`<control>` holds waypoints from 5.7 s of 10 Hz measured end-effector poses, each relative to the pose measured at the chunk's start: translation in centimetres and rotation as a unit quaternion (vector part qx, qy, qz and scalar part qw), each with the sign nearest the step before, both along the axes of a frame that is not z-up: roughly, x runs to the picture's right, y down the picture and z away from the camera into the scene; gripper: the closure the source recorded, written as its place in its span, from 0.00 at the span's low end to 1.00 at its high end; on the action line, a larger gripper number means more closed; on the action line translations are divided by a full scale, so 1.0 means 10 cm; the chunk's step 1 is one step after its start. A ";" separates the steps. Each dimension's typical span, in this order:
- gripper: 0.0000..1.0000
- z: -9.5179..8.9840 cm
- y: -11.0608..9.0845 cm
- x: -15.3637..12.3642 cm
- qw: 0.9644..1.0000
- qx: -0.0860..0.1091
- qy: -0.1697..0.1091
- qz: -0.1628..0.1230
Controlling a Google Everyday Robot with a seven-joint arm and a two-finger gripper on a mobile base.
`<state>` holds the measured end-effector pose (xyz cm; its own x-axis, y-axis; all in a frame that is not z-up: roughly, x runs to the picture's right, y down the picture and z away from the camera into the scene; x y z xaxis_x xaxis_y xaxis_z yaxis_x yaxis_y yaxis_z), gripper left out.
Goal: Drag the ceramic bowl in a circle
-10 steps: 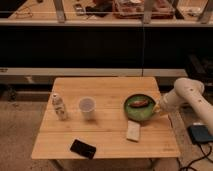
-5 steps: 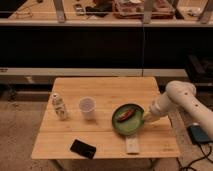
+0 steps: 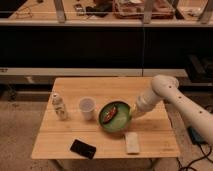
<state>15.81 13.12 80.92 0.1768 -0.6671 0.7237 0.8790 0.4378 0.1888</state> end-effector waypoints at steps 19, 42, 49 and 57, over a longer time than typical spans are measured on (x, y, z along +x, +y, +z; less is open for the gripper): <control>1.00 0.21 0.35 1.71 0.987 -0.015 0.152 0.055; 1.00 0.67 -0.36 1.89 0.976 0.010 0.218 0.026; 1.00 -0.12 0.00 1.23 0.990 0.054 0.133 -0.015; 1.00 0.11 -0.39 -0.14 0.994 0.079 0.026 -0.068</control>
<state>14.39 9.18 82.04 0.1111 -0.7925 0.5997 0.9385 0.2821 0.1989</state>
